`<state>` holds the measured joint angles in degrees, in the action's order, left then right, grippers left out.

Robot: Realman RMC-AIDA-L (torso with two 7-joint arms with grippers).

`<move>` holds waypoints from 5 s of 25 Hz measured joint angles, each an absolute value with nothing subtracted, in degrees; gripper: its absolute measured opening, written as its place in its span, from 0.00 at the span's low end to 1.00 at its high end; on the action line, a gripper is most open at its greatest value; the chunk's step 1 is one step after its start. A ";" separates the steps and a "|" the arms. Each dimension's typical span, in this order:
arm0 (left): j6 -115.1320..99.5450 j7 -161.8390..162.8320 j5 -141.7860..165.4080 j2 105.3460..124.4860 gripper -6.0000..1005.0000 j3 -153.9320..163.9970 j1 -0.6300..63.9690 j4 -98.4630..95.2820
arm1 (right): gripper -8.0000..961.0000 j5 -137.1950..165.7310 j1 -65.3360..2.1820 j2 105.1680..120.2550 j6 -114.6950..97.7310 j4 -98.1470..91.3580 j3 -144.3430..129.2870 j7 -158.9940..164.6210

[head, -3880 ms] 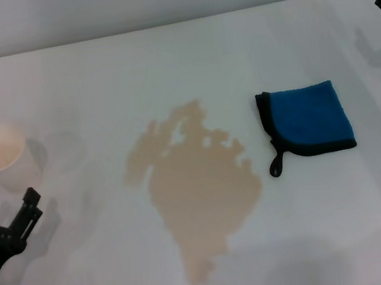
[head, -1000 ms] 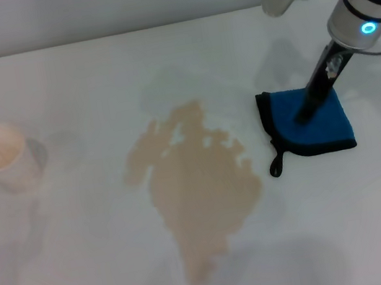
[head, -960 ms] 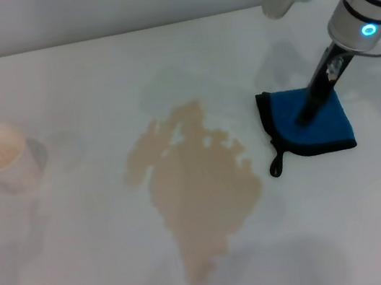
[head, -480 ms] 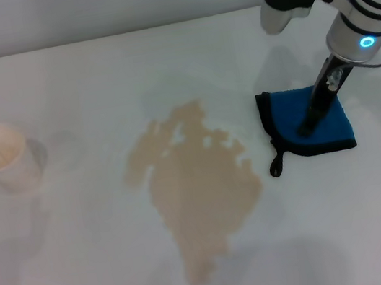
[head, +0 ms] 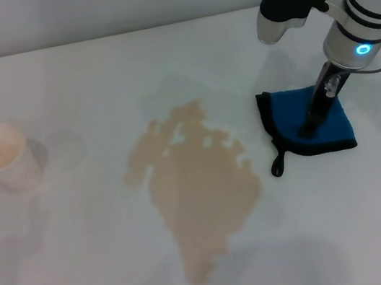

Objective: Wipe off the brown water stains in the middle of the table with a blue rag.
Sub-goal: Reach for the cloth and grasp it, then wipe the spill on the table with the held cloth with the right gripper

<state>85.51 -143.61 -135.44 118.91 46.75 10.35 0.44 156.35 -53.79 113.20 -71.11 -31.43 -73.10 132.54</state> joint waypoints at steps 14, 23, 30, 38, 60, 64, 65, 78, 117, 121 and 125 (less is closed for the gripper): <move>85.51 -143.61 -135.44 118.91 0.88 46.75 10.46 0.44 | 0.61 157.01 -53.53 113.20 -71.22 -31.32 -73.00 132.66; 85.51 -143.61 -135.44 118.92 0.88 46.75 10.46 0.44 | 0.55 157.78 -53.51 113.19 -71.83 -31.29 -73.30 133.41; 85.52 -142.67 -135.44 119.00 0.88 46.75 10.65 0.44 | 0.44 158.04 -53.39 113.06 -72.70 -31.40 -73.25 133.41; 85.52 -142.29 -135.42 118.93 0.88 46.76 10.96 0.44 | 0.30 158.09 -53.36 113.25 -72.81 -31.59 -73.36 133.41; 85.09 -142.29 -135.27 118.84 0.88 46.75 12.91 0.40 | 0.18 158.16 -53.12 114.51 -72.94 -32.75 -73.64 133.41; 84.84 -142.29 -135.34 118.82 0.88 46.76 13.48 0.34 | 0.18 158.46 -52.70 114.90 -73.00 -33.58 -74.39 133.30; 84.83 -142.29 -135.37 118.81 0.88 46.76 13.58 0.32 | 0.17 158.46 -52.61 114.92 -73.04 -33.75 -74.41 133.25; 84.12 -142.29 -135.44 118.74 0.88 46.76 14.05 0.26 | 0.16 156.04 -51.86 115.71 -76.22 -36.92 -77.44 132.63; 83.21 -142.29 -135.44 118.65 0.88 46.76 15.00 -0.44 | 0.14 109.52 -41.18 116.20 -76.42 -43.78 -106.55 122.00; 83.21 -142.29 -135.38 118.65 0.88 46.76 14.98 -0.44 | 0.14 107.07 -41.15 116.18 -72.90 -43.91 -109.63 121.99; 83.21 -142.29 -135.28 118.65 0.88 46.81 14.96 -0.44 | 0.13 105.83 -41.16 116.20 -69.80 -44.11 -110.96 122.00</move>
<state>83.21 -142.29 -135.28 118.65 46.81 14.96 -0.44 105.83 -41.16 116.20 -69.80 -44.11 -110.96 122.00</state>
